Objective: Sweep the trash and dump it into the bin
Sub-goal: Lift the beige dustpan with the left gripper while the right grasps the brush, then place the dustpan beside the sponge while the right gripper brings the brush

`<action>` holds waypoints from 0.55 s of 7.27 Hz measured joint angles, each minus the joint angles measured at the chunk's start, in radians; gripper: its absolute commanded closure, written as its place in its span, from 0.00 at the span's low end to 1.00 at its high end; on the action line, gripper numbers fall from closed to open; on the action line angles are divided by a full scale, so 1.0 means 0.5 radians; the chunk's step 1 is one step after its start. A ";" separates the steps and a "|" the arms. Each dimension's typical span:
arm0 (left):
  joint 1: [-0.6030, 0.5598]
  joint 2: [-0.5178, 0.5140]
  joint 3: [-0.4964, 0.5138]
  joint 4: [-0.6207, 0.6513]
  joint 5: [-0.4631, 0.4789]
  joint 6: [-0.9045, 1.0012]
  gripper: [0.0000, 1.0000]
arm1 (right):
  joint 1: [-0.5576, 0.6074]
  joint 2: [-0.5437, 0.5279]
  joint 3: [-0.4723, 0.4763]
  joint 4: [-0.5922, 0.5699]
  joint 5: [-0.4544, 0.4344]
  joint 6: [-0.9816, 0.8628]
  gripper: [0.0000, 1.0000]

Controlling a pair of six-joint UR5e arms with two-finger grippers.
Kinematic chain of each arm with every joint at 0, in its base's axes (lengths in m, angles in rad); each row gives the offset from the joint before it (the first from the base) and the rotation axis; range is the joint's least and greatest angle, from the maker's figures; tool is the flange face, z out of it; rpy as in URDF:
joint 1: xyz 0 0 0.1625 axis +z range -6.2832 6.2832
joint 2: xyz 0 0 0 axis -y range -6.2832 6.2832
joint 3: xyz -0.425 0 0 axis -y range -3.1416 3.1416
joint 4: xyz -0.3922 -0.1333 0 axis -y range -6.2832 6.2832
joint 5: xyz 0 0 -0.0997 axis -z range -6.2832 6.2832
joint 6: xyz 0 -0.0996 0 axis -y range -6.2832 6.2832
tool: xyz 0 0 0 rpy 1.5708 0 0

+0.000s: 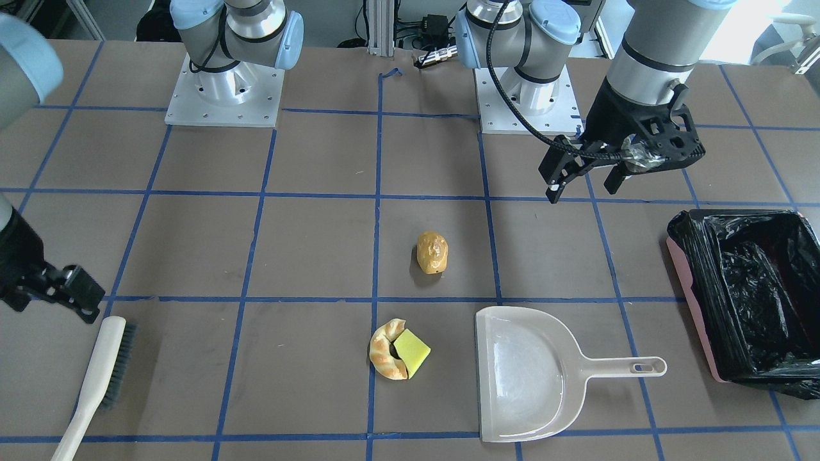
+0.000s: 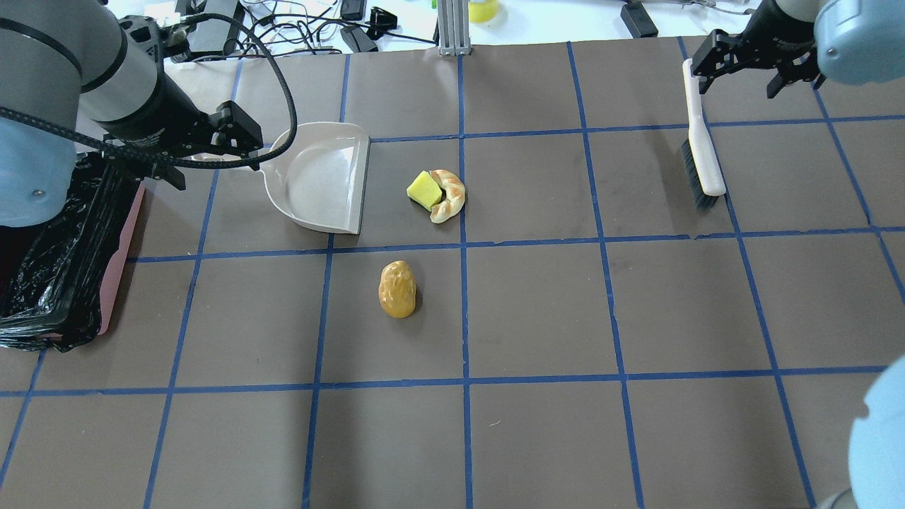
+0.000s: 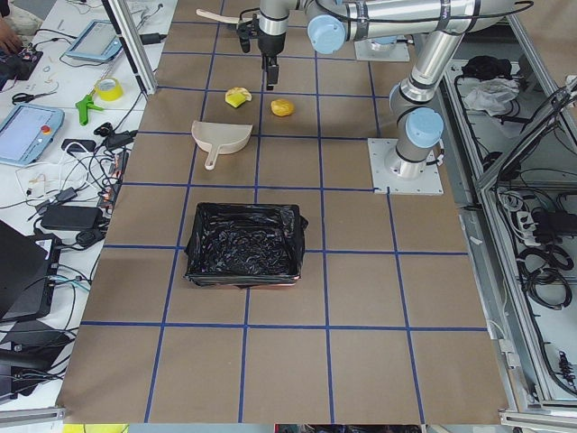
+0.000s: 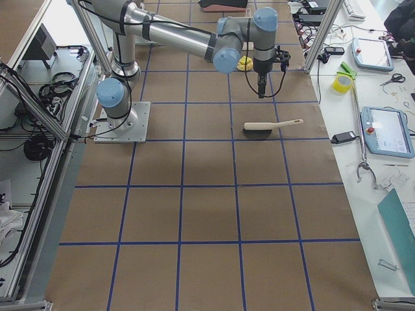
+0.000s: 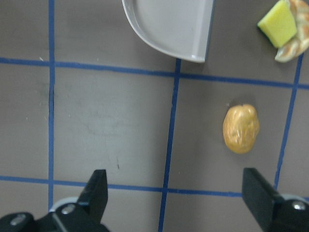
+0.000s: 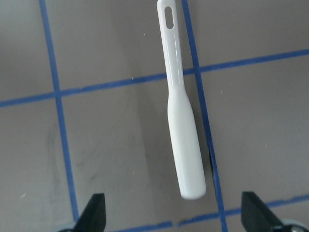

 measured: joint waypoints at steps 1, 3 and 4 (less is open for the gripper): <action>0.028 -0.056 -0.002 0.067 0.001 -0.271 0.00 | -0.039 0.222 -0.044 -0.248 0.007 -0.039 0.03; 0.123 -0.169 -0.025 0.168 0.005 -1.029 0.00 | -0.073 0.521 -0.177 -0.504 0.018 -0.183 0.00; 0.156 -0.237 -0.057 0.200 0.005 -1.400 0.05 | -0.077 0.619 -0.223 -0.584 0.019 -0.218 0.00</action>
